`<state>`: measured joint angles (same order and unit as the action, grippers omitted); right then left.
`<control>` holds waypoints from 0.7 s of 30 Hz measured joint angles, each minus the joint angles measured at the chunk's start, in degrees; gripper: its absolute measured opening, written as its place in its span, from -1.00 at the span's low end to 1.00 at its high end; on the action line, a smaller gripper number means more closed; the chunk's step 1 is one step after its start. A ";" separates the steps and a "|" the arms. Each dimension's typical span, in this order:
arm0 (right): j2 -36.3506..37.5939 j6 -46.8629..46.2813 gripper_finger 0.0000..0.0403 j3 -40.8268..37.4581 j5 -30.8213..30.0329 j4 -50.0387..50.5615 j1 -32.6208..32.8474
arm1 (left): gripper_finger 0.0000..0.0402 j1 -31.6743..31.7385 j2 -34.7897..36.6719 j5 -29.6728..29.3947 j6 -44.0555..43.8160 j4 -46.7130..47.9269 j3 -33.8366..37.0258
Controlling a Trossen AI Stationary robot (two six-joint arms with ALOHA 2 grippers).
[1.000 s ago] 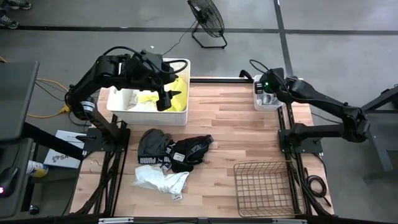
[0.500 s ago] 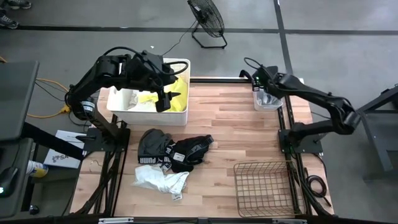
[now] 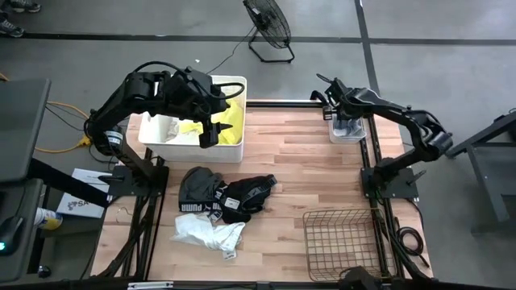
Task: Pick & Place Cloths
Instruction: Put the blue sock into the small white bin
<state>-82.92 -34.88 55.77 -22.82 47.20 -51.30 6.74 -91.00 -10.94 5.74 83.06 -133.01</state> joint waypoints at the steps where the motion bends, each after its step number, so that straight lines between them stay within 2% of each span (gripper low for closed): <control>1: -0.42 0.08 -0.98 0.00 1.05 -0.38 -0.61 | 0.35 0.00 0.00 0.01 -0.01 0.12 0.00; 6: -2.01 0.21 -0.98 0.00 5.99 -1.60 -2.87 | 0.35 0.00 0.00 0.01 -0.02 0.60 0.00; 15: -2.62 0.03 -0.97 0.00 8.42 -1.47 -3.45 | 0.35 0.00 0.00 0.01 -0.02 1.13 0.00; 21: -1.78 -1.31 -0.80 0.00 7.96 -1.24 -1.39 | 0.35 0.00 0.00 0.01 -0.02 1.15 0.00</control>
<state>-84.69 -36.19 55.77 -14.85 45.96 -52.69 6.74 -91.00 -10.94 5.72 84.21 -133.01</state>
